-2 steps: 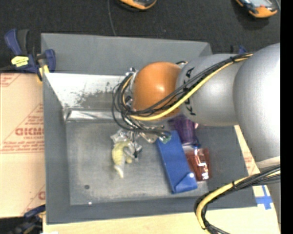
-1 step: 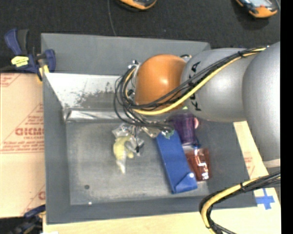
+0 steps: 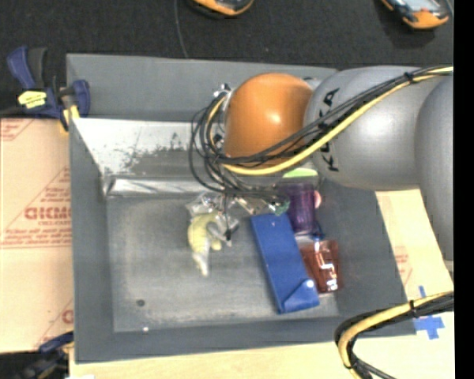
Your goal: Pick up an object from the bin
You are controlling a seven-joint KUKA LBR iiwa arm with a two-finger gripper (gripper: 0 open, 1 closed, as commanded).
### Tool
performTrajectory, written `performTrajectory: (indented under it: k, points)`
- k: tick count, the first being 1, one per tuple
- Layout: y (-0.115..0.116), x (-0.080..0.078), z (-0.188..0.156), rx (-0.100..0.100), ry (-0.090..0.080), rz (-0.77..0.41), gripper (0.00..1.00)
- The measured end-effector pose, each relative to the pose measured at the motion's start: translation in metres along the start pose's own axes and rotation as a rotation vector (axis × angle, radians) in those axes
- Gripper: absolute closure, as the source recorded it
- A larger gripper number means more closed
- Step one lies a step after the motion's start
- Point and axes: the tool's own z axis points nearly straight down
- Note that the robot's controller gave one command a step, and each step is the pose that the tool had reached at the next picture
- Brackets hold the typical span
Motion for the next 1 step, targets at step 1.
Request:
performTrajectory:
  k: [1]
  points:
    - [-0.0017,-0.0022,-0.0284,0.005,-0.008,0.003,1.00]
